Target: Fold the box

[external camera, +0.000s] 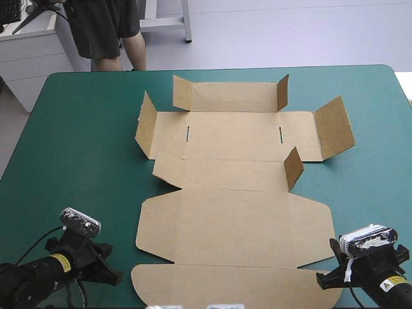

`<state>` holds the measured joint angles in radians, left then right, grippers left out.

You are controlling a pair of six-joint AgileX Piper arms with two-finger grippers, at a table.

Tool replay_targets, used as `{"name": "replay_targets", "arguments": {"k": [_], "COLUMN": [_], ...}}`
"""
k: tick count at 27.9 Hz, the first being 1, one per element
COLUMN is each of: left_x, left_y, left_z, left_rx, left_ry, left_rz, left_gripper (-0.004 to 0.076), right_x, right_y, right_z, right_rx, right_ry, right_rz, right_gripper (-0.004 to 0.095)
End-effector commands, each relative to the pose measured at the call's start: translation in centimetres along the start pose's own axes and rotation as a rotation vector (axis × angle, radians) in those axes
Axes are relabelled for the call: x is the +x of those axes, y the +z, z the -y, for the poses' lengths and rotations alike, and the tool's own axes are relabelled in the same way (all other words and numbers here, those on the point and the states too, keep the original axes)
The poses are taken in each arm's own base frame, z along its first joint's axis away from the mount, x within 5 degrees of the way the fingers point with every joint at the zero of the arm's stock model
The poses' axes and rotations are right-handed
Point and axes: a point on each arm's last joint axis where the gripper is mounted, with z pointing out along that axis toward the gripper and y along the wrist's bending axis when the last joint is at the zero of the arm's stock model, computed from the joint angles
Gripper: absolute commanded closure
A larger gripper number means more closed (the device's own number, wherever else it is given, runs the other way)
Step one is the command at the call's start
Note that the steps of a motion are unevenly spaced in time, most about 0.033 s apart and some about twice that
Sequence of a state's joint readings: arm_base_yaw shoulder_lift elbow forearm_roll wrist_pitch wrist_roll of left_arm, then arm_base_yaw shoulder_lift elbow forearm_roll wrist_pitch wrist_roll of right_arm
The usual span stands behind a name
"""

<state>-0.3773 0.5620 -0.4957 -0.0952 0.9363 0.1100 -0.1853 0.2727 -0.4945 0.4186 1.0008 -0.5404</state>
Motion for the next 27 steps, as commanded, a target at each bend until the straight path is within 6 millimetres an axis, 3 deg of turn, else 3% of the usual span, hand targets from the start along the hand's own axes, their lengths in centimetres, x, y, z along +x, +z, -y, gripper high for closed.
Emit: {"name": "replay_targets", "arguments": {"k": [1, 5, 7, 13, 18, 23, 27], "left_x": [-1.0, -1.0, -1.0, -1.0, -1.0, -1.0, -1.0], "left_y": [-0.6, -0.6, -0.6, -0.6, -0.6, -0.6, -0.6], "left_z": [0.0, 0.0, 0.0, 0.0, 0.0, 0.0, 0.0], "left_rx": [-0.003, -0.003, -0.003, -0.003, -0.003, -0.003, -0.003], "left_ry": [-0.008, -0.009, -0.009, -0.009, -0.009, -0.009, -0.009], "left_rz": [0.070, 0.070, 0.070, 0.070, 0.070, 0.070, 0.070], "left_gripper": [0.0732, 0.0732, 0.0732, 0.0732, 0.0732, 0.0732, 0.0732], "right_x": [-1.7, -2.3, -2.7, -5.0, -8.1, -11.4, -14.4], "right_y": [-0.9, -1.6, -2.1, -3.4, -3.1, -1.4, 2.0], "right_z": [0.1, 0.0, -0.1, 0.0, 0.9, 2.6, 4.6], "right_rx": [0.016, 0.018, 0.020, -0.004, -0.042, -0.063, -0.119], "right_ry": [-0.003, 0.007, 0.023, 0.055, 0.078, 0.104, 0.148], "right_rz": [0.089, 0.114, 0.129, 0.110, 0.024, -0.041, -0.159], "right_gripper": [0.0488, 0.0203, 0.0138, 0.0139, 0.0139, 0.0139, 0.0139]}}
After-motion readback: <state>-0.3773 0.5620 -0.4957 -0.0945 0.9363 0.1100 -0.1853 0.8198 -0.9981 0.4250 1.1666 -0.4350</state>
